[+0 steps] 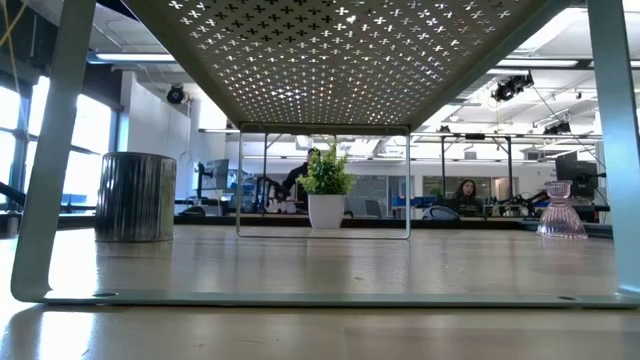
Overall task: Pick & Place candle stick holders
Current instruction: Put the left green scented candle on the shelf aligned with the transparent candle holder
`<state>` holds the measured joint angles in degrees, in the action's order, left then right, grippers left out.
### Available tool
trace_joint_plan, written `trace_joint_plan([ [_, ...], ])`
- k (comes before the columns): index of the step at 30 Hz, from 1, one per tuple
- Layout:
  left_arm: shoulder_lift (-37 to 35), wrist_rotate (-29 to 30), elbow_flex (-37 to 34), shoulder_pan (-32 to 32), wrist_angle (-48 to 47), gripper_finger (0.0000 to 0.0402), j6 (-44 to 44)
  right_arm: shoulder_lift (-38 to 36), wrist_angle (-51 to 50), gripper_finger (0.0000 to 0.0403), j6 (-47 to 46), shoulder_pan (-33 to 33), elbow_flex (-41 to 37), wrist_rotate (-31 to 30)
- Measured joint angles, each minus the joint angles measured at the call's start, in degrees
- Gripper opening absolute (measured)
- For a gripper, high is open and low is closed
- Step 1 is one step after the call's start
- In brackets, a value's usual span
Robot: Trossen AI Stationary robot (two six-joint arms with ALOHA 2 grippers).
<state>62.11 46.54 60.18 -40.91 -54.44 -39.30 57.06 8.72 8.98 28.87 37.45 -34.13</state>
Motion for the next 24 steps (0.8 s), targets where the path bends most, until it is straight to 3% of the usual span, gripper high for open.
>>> trace_joint_plan([
  [6, 0.0, -3.7, 0.0, 0.0, -6.6, 0.037, 4.2, 0.0, -1.4, 0.0393, 0.0, 0.0, 0.0, 0.0],
  [13, 0.0, -5.9, 0.0, 0.0, -19.0, 0.037, -1.0, 0.0, -2.1, 0.0393, -0.1, 0.0, 0.0, 0.0],
  [19, -0.1, -14.2, 0.0, 0.3, -20.8, 0.037, -1.1, 0.0, -2.1, 0.0393, 0.0, 0.0, 0.0, 0.0],
  [24, -0.1, -20.3, 0.0, 6.2, -20.7, 0.037, -1.7, 0.0, -2.0, 0.0393, 0.3, 0.0, 0.0, 0.0],
])
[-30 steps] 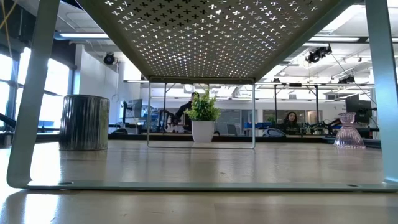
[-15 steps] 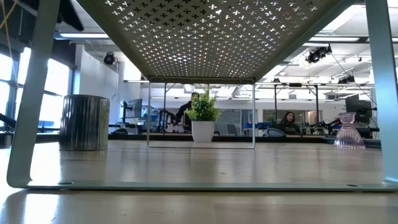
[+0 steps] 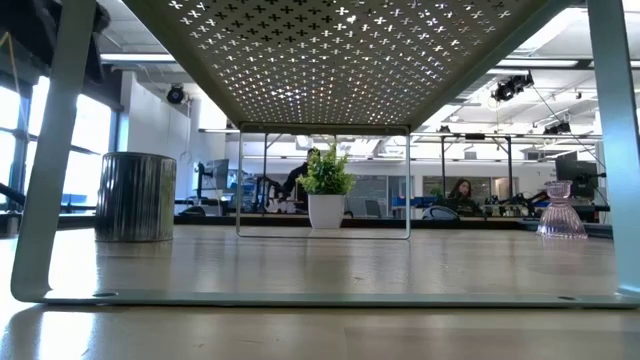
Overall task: Pick & Place candle stick holders
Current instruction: Put the left green scented candle on the shelf aligned with the transparent candle holder
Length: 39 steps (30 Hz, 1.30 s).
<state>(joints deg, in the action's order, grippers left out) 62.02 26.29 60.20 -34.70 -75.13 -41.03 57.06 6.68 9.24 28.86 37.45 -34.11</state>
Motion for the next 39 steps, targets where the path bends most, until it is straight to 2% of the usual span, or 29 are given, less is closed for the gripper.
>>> trace_joint_plan([
  [2, 0.0, 0.5, 0.0, 2.5, 0.3, 0.037, 0.2, 0.0, 0.0, 0.0393, 0.0, 0.0, 0.0, 0.0],
  [6, 0.0, 5.6, 0.0, 6.5, 0.5, 0.037, 3.2, 0.0, 0.0, 0.0393, 0.0, 0.0, 0.0, 0.0],
  [8, 0.0, 5.3, 0.0, 8.4, 0.5, 0.037, 5.5, 0.0, 0.0, 0.0393, 0.1, 0.0, 0.0, 0.0],
  [12, 0.0, -0.6, 0.0, 13.6, 0.8, 0.037, 11.3, 0.0, 0.0, 0.0393, 0.2, 0.0, 0.0, 0.0],
  [22, 0.0, -20.7, 0.0, 28.7, 8.9, 0.037, 28.9, 0.0, -0.4, 0.0393, -0.1, 0.0, 0.0, 0.0],
  [32, 4.3, -26.2, 0.0, 41.0, 10.4, 0.037, 36.9, 0.0, -0.5, 0.0393, -0.2, 0.0, 0.0, 0.0],
  [39, 12.0, -31.5, 0.0, 43.4, 10.8, 0.037, 41.5, 0.0, -2.3, 0.0393, -1.5, 0.0, 0.0, 0.1],
])
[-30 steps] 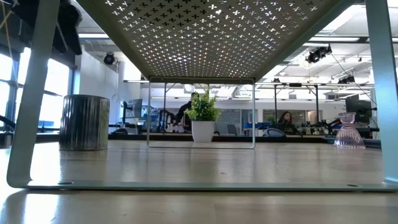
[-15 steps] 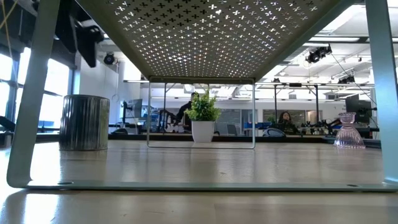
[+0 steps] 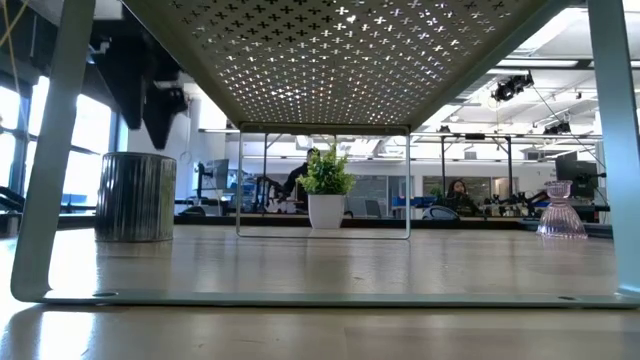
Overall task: Pick & Place candle stick holders
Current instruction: Put the left green scented candle on the shelf aligned with the transparent candle holder
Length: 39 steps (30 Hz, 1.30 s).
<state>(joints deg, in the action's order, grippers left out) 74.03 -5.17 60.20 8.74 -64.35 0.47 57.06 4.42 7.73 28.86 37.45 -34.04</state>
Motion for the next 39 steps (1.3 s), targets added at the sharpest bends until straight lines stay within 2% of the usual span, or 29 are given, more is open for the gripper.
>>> trace_joint_plan([
  [8, 7.9, -2.5, 0.0, 0.0, 0.0, 0.037, 4.3, 0.0, -1.9, 0.0393, -1.9, 0.0, 0.0, 2.4],
  [12, 9.5, -6.5, 0.0, -0.1, 0.2, 0.037, 5.7, 0.0, -2.1, 0.0393, -1.9, 0.0, 0.0, 3.1],
  [29, 9.5, -14.0, 0.0, -0.1, 0.3, 0.037, 5.3, 0.0, -2.7, 0.0393, -2.0, 0.0, 0.0, 3.1],
  [39, 9.5, -12.9, 0.0, -1.1, 0.4, 0.037, 3.4, 0.0, -3.9, 0.0393, -3.0, 0.0, 0.0, 2.9],
])
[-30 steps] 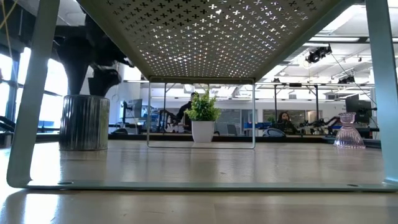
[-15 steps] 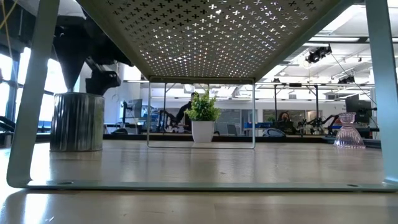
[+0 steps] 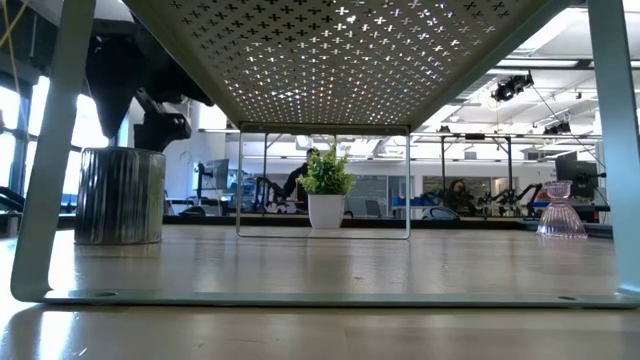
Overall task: Pick & Place candle stick holders
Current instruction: Put the left green scented candle on the shelf aligned with the transparent candle holder
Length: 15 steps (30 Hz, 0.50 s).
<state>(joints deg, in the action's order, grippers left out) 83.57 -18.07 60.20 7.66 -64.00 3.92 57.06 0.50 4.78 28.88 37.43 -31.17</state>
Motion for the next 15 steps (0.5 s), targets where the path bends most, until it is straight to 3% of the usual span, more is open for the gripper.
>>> trace_joint_plan([
  [6, 0.0, 6.7, 0.0, -3.6, 0.0, 0.037, -1.1, 0.0, -0.6, 0.0393, -0.5, 0.0, 0.0, 0.0],
  [11, 0.0, 7.4, 0.0, -5.2, 0.9, 0.037, -1.9, 0.0, -0.6, 0.0393, -0.5, 0.0, 0.0, -0.1],
  [15, 0.0, 11.5, 0.0, -5.2, 1.8, 0.037, -4.5, 0.0, -0.5, 0.0393, -0.5, 0.0, 0.0, -0.1],
])
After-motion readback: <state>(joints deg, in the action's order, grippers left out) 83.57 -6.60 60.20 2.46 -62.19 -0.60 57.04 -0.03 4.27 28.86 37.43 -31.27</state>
